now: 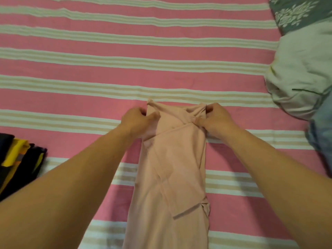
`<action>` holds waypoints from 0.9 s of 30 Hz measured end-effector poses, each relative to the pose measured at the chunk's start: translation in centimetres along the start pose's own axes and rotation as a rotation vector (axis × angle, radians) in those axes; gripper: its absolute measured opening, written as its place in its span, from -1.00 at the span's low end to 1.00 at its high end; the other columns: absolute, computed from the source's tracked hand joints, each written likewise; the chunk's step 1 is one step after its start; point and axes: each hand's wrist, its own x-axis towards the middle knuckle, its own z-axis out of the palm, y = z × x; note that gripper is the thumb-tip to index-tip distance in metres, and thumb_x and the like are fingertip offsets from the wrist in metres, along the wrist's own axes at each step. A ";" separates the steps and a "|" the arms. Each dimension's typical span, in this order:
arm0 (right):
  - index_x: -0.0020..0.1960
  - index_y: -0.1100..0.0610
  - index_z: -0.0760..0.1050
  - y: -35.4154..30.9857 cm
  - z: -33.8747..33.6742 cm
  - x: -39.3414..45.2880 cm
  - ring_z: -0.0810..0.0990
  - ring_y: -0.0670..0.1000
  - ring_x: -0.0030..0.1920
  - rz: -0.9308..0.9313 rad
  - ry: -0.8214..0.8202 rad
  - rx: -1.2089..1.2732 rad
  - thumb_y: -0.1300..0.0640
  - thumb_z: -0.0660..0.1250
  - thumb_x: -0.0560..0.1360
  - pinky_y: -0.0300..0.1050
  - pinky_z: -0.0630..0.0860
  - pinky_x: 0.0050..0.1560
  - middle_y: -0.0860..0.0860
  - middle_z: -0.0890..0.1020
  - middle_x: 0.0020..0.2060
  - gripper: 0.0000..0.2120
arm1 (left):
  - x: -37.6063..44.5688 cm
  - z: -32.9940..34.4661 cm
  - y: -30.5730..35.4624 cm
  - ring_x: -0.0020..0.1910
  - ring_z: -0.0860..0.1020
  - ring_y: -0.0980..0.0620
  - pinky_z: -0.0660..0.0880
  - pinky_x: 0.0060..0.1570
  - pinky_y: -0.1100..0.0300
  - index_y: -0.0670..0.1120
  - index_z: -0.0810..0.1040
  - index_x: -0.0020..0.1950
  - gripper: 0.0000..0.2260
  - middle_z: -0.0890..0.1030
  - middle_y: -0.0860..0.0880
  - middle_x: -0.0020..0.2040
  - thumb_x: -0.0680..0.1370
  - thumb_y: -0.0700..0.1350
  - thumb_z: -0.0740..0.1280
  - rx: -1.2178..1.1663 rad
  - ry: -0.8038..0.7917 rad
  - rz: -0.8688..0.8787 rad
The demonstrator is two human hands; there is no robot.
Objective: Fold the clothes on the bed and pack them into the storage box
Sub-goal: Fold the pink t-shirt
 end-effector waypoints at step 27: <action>0.42 0.10 0.47 5.6 2.7 -24.6 0.37 0.18 0.39 -0.368 0.200 -0.490 0.26 0.24 0.59 0.13 0.36 0.41 0.12 0.41 0.42 -0.59 | -16.2 -4.2 -8.9 0.44 0.34 -0.22 0.32 0.35 -0.22 -0.03 0.50 0.46 -0.53 0.37 -0.18 0.49 0.58 0.06 0.16 0.581 -0.128 0.888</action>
